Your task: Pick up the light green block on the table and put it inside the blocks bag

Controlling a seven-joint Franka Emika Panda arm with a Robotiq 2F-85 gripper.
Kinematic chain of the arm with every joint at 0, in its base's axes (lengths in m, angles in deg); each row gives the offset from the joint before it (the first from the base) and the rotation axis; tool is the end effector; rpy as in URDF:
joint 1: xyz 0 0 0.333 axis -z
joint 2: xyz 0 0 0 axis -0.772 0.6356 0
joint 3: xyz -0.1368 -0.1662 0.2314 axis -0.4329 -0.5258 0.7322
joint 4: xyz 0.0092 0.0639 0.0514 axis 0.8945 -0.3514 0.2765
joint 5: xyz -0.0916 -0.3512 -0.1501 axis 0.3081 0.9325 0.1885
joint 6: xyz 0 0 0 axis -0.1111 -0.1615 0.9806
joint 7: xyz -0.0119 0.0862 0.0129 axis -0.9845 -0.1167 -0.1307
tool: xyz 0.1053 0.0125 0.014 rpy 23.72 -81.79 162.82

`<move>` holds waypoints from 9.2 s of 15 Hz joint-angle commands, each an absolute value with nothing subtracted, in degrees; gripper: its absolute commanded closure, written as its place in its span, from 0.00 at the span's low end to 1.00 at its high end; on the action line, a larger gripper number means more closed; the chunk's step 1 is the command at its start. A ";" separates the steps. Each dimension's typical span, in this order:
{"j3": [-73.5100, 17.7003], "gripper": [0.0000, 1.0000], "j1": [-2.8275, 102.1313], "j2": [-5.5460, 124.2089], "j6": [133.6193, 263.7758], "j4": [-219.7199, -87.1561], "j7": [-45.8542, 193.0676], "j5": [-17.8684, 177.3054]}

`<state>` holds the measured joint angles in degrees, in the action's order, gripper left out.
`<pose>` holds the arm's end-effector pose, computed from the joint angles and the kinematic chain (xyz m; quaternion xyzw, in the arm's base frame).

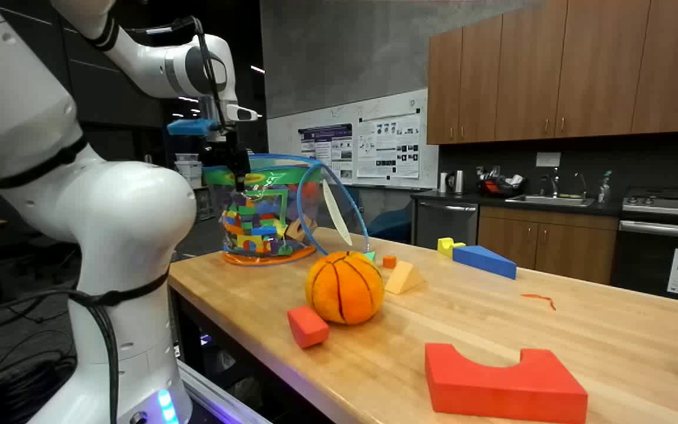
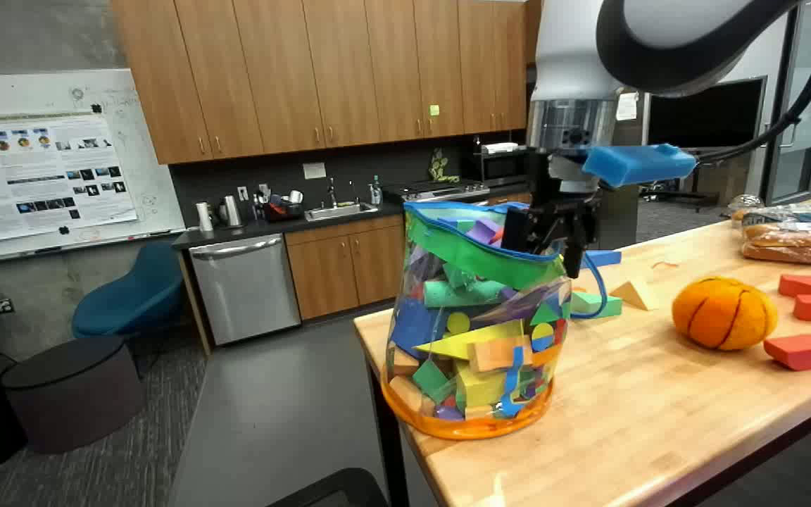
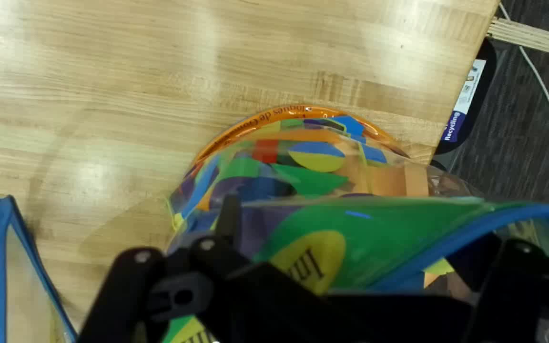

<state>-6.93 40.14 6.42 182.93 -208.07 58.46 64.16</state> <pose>0.3250 0.1860 0.4739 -0.9978 0.0027 -0.0552 0.0356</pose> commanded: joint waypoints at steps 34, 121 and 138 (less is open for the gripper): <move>-12.63 0.00 47.97 -1.65 186.09 -199.01 53.93 63.55; -28.76 0.00 54.17 50.60 184.63 -190.35 27.10 95.63; -28.60 0.00 52.57 49.89 185.56 -188.19 25.75 101.06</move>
